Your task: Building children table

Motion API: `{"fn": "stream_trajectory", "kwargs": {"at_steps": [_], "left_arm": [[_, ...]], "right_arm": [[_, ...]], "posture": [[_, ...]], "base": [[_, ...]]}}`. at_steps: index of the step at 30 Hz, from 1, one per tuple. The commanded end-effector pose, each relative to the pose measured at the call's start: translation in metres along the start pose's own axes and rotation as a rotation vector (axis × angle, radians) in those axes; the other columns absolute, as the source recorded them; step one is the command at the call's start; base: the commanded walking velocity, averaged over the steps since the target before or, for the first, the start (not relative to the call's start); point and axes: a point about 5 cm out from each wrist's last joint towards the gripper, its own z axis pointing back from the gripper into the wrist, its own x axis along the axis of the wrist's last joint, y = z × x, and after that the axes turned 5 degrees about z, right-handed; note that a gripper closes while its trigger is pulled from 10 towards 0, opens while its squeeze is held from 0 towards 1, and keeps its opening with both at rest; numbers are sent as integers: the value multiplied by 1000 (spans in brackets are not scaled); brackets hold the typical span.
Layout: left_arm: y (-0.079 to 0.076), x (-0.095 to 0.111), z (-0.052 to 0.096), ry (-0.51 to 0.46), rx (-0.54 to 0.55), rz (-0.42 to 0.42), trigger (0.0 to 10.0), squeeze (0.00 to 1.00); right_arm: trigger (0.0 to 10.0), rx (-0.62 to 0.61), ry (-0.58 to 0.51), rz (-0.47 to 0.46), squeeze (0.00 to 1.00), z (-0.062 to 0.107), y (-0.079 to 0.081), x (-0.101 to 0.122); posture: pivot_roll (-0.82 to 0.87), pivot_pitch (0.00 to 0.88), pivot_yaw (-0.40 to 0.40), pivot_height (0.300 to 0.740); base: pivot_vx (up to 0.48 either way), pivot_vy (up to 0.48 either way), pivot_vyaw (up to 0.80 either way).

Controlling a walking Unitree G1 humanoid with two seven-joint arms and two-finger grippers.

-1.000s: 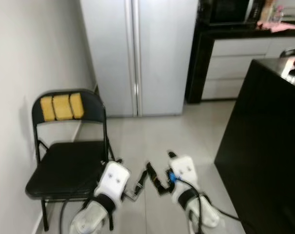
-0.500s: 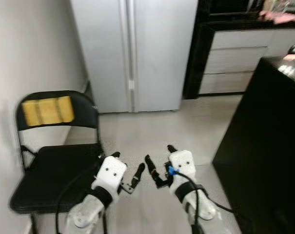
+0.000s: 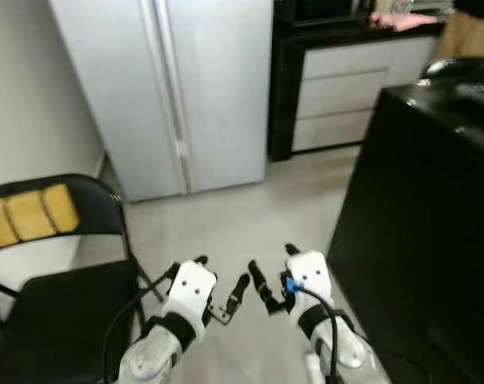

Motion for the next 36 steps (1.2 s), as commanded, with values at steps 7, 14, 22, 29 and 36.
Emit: {"fn": "stream_trajectory", "kwargs": {"at_steps": [7,14,22,29,36], "left_arm": [[5,-5,4,28,17,2,10000,0],[5,-5,5,30,15,2,10000,0],[5,-6,6,34,12,2,10000,0],[4,-5,6,33,13,4,10000,0],[11,-1,7,9,49,18,10000,0]], "right_arm": [[10000,-58,-27,-42,0,-1,-12,5],[10000,-112,-13,-9,0,-3,-24,2],[10000,-108,20,34,0,-3,-22,-4],[10000,-118,24,10,0,-4,-25,-4],[10000,-223,-4,-19,0,-5,-52,0]], "posture": [[2,71,9,740],[5,64,10,740],[6,58,8,740],[7,54,8,740],[3,54,10,720]], "base": [[0,0,-735],[0,0,-800],[0,0,-600],[0,0,0],[0,0,0]]}}
